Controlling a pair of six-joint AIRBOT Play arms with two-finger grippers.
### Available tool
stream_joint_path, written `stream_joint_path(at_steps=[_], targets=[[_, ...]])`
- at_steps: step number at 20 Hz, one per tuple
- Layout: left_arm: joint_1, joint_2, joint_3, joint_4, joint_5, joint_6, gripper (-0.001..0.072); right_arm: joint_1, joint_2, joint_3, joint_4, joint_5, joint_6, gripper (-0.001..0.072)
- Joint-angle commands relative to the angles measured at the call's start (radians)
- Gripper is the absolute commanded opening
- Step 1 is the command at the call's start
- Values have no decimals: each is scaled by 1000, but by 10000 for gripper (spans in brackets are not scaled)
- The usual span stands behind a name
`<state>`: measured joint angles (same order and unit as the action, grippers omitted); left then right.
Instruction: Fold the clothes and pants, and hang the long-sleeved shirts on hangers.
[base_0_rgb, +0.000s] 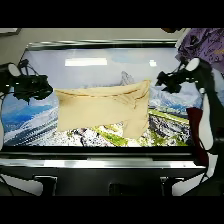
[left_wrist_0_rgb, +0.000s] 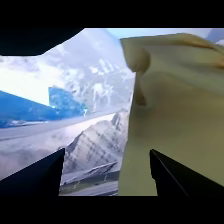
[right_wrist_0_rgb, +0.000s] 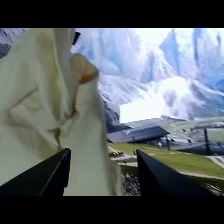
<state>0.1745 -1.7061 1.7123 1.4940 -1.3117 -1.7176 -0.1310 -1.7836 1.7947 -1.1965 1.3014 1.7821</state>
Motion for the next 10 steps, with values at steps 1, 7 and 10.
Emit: stream_joint_path(at_steps=[1,7,10], targets=[[122,103,-73,-32,-128,31,605,-114,33,-90,118,171,-242,464],[205,227,-290,-58,-138,34,604,-74,33,-407,294,63,-397,467],[204,214,-302,-58,-135,34,605,-36,33,-504,337,-32,-419,466]])
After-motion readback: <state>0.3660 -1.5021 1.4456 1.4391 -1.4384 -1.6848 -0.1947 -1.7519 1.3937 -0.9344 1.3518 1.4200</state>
